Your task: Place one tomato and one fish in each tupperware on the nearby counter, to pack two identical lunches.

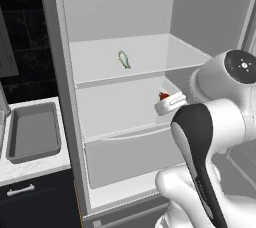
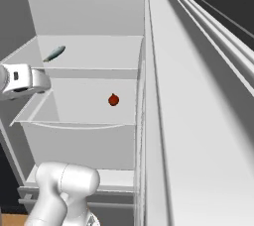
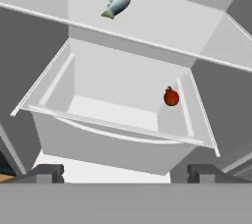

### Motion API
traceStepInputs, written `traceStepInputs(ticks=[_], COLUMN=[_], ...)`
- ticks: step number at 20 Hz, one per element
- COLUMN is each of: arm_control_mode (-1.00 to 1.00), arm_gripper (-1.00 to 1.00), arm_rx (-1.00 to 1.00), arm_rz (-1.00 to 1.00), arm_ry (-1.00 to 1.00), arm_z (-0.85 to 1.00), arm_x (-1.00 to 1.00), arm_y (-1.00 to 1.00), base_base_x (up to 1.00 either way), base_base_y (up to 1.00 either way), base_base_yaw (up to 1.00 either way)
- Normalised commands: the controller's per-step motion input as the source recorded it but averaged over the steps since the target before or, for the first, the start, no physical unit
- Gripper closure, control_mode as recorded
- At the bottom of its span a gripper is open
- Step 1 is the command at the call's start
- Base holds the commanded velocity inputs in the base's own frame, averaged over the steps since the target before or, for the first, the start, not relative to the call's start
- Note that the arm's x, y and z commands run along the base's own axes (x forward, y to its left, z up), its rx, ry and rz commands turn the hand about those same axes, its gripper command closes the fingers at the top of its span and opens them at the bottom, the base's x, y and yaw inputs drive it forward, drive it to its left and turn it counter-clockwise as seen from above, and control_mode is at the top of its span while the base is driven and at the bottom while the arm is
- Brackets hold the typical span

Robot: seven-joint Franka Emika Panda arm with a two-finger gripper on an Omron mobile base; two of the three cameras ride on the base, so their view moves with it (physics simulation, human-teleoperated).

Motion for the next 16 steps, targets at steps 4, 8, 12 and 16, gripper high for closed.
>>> traceStepInputs(ticks=[4, 8, 12, 16], arm_control_mode=[-1.00, -1.00, -1.00, -1.00], arm_gripper=[-1.00, -1.00, -1.00, -1.00], arm_rx=[0.18, 0.20, 0.20, 0.15], arm_rz=[0.03, 0.08, 0.02, 0.00], arm_ry=[-0.09, -0.09, -0.10, -0.01], arm_z=[0.39, 0.32, 0.22, 0.05], arm_x=[-0.02, 0.26, 0.42, 0.51], arm_y=[-0.02, 0.02, 0.14, 0.31], base_base_x=[0.00, 0.00, 0.00, 0.00], base_base_y=[0.00, 0.00, 0.00, 0.00], base_base_yaw=[0.00, 0.00, 0.00, 0.00])
